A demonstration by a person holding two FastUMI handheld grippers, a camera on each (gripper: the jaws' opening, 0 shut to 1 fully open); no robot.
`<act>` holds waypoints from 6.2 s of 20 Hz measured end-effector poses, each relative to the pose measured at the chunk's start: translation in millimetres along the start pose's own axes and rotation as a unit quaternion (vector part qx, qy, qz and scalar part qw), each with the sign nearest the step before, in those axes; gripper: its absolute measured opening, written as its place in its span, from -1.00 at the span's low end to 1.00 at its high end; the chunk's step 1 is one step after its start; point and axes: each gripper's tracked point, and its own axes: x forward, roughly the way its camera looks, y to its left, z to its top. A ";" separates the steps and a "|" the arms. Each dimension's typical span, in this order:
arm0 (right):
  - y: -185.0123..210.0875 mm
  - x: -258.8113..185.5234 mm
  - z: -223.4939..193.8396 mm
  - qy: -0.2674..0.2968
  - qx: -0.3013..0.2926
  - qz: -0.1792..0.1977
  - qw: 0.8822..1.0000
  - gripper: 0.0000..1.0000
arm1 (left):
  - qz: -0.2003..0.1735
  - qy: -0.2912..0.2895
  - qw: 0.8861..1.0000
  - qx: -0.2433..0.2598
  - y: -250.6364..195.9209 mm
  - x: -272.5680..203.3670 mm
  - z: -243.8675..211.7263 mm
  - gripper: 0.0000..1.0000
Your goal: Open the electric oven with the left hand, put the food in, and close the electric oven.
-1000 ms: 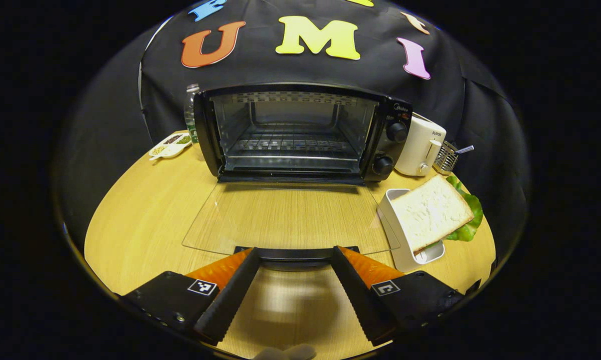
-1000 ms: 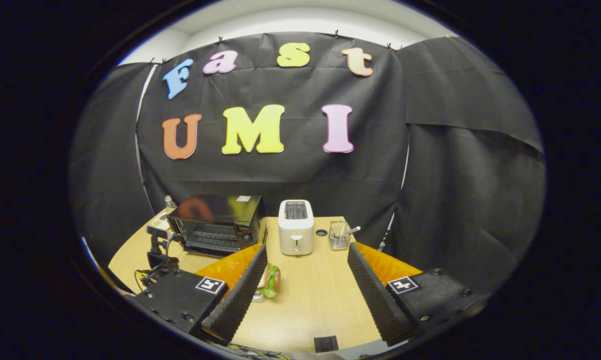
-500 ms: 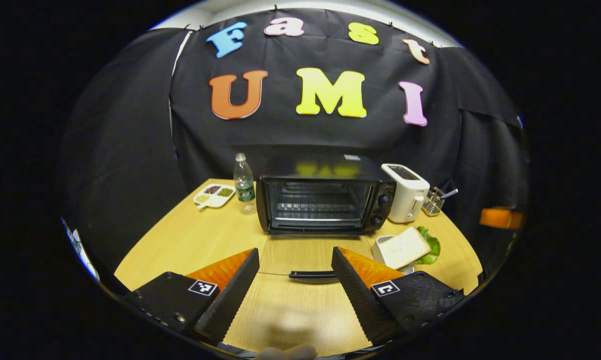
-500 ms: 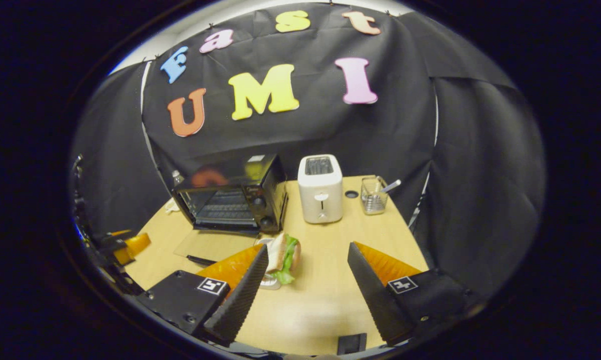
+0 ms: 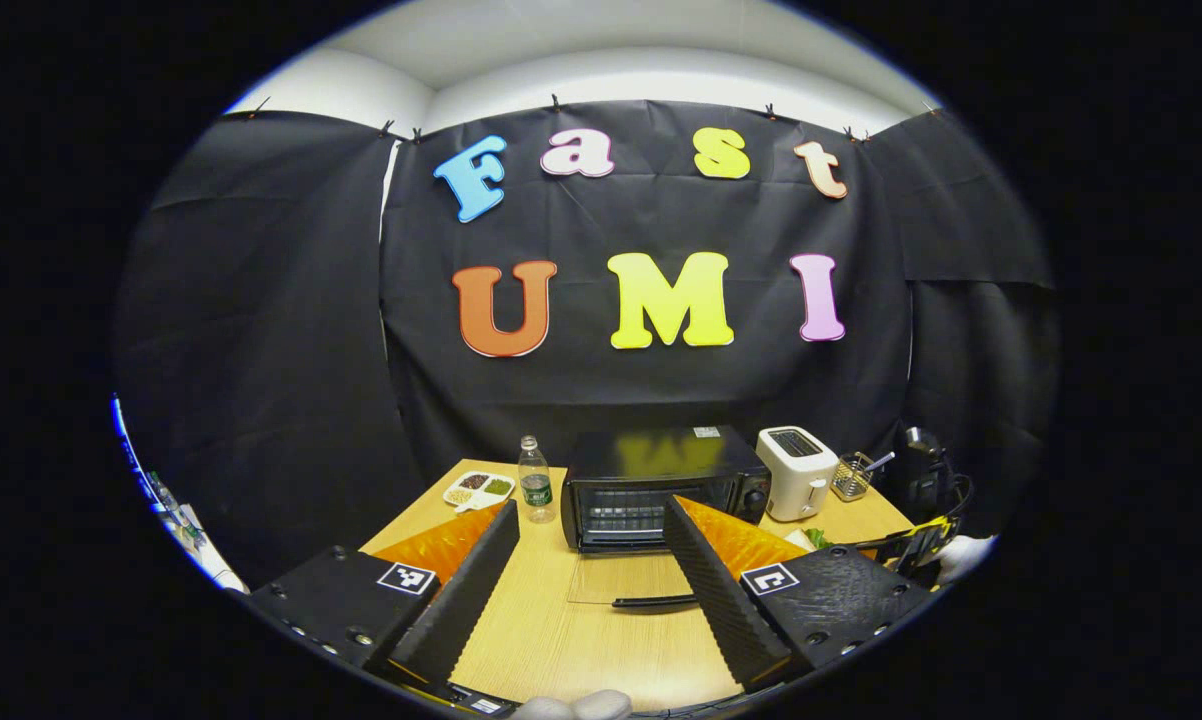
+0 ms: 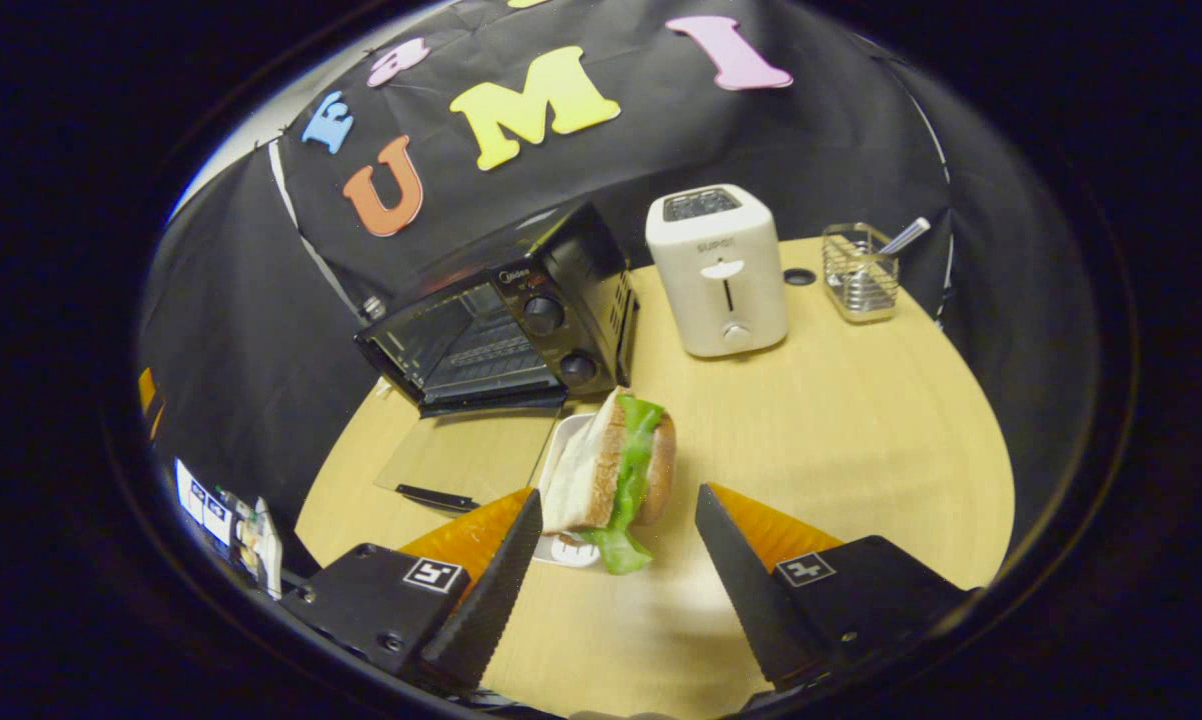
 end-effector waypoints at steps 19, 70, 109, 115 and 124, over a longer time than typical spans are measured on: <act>39.6 -17.3 67.3 -0.027 0.003 0.088 0.996 -0.27 | 0.041 0.008 0.999 0.005 -31.3 -14.7 13.4 0.92; 172.3 153.8 101.7 -0.230 0.171 -0.087 0.954 0.99 | -0.050 0.034 0.998 0.026 76.4 14.2 -23.1 0.92; 51.5 -234.1 109.6 -0.207 -0.142 -0.210 0.945 1.00 | -0.063 0.220 0.973 -0.007 -86.1 139.4 -317.0 0.93; 40.6 -228.3 105.7 -0.194 -0.131 -0.217 0.948 1.00 | -0.055 0.249 0.967 -0.002 -90.2 154.2 -341.7 0.92; 33.8 -226.4 107.0 -0.186 -0.132 -0.217 0.949 1.00 | -0.062 0.245 0.968 0.012 -92.6 160.0 -336.9 0.89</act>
